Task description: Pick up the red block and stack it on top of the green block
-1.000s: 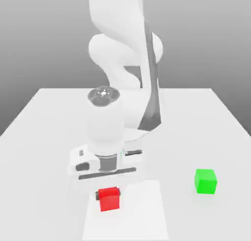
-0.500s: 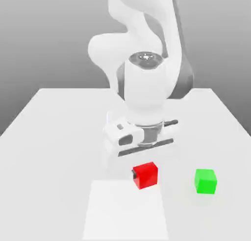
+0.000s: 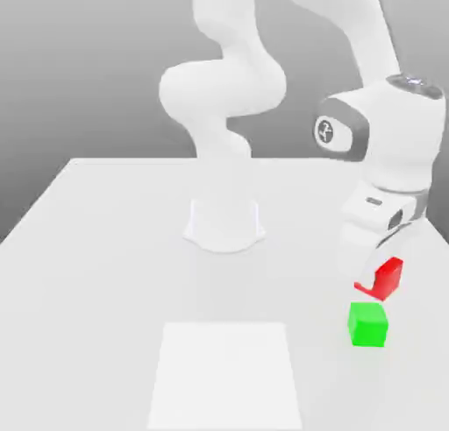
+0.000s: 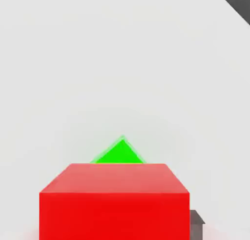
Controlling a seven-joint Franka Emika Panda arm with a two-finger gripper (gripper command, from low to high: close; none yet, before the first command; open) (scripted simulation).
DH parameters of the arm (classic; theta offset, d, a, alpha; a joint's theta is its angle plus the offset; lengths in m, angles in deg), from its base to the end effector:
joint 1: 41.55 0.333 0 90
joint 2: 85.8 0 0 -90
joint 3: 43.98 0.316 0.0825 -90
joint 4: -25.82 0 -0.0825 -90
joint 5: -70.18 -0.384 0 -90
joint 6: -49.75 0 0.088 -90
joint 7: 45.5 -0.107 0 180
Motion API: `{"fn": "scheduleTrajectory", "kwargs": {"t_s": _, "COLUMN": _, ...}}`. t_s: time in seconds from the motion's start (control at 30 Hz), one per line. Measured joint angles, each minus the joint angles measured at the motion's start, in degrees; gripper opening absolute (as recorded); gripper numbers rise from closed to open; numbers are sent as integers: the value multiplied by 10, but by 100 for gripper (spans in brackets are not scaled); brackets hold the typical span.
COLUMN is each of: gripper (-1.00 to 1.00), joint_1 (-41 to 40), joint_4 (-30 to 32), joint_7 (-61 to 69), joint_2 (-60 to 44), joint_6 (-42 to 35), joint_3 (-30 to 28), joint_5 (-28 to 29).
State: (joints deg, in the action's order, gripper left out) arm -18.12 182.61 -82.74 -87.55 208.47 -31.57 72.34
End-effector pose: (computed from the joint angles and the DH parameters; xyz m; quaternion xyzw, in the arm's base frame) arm 0.3211 0.2348 0.2127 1.0000 0.0053 0.0037 0.0017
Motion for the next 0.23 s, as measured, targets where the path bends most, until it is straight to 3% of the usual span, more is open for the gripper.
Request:
{"fn": "scheduleTrajectory", "kwargs": {"t_s": 0.13, "gripper": -100, "joint_1": 5, "joint_4": 0, "joint_7": -22, "joint_2": -50, "joint_6": 47, "joint_3": -10, "joint_5": 31}}
{"fn": "scheduleTrajectory", "kwargs": {"t_s": 0.17, "gripper": 100, "joint_1": 6, "joint_4": 0, "joint_7": -26, "joint_2": -59, "joint_6": 55, "joint_3": -12, "joint_5": 36}}
{"fn": "scheduleTrajectory", "kwargs": {"t_s": 0.23, "gripper": 100, "joint_1": 6, "joint_4": 0, "joint_7": -26, "joint_2": -59, "joint_6": 55, "joint_3": -12, "joint_5": 36}}
